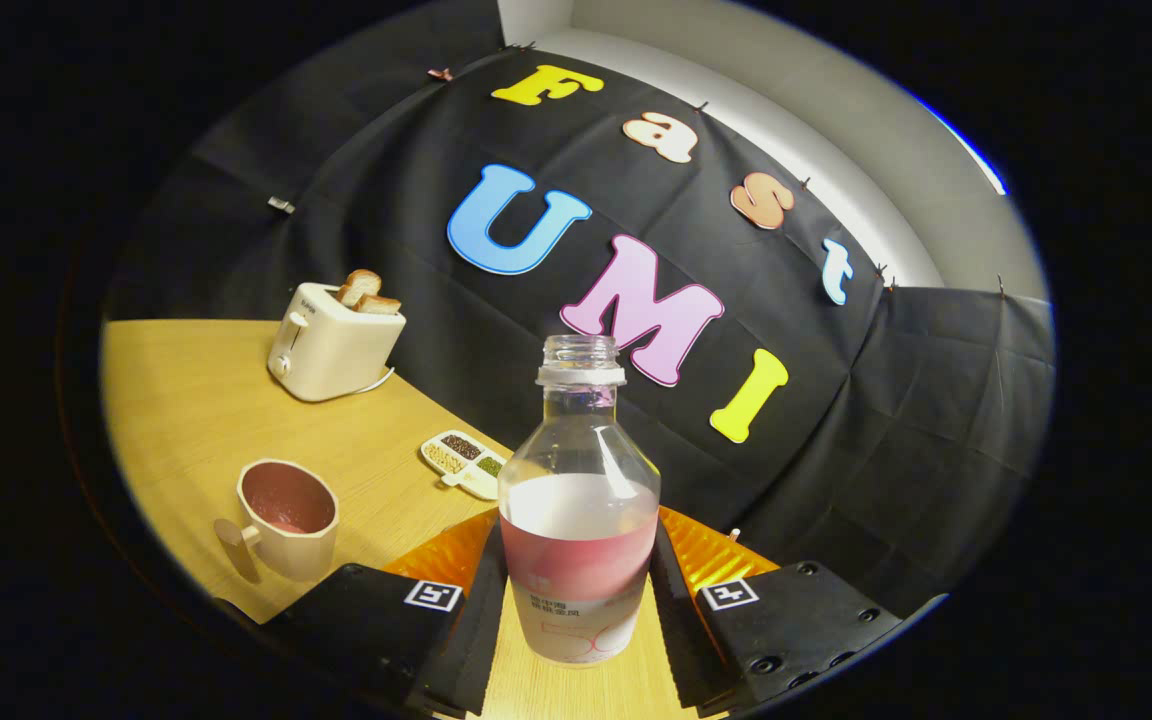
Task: Take the bottle from table, then pour the juice into the cup, finally place the bottle on the coaster
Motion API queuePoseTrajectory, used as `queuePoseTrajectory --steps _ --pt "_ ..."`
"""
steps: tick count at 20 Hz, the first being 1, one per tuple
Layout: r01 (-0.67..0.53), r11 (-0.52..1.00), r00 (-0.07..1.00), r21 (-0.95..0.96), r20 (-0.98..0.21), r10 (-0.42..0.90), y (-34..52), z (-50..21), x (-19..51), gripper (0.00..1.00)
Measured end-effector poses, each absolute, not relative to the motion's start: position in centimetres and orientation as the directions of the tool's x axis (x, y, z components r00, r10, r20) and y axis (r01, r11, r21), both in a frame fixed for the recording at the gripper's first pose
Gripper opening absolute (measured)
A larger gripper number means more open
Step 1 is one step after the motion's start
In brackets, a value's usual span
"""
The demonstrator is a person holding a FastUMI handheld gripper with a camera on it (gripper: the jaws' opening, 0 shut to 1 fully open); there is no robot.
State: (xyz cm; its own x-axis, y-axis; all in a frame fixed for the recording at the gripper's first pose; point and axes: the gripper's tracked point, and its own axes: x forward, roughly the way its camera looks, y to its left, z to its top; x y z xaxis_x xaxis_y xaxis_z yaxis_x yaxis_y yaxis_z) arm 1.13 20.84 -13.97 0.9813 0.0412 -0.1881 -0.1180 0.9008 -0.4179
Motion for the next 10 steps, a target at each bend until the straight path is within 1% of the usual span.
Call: queuePoseTrajectory --steps 3,6,10 --pt "-0.147 0.856 0.978 -0.496 -0.205 0.049 21.6 -15.1 0.4 0.71" --pt "-0.166 0.834 0.973 -0.526 -0.225 0.051 22.0 -15.7 0.3 0.7" --pt "-0.182 0.784 0.973 -0.594 -0.223 0.057 22.9 -16.3 0.4 0.7"
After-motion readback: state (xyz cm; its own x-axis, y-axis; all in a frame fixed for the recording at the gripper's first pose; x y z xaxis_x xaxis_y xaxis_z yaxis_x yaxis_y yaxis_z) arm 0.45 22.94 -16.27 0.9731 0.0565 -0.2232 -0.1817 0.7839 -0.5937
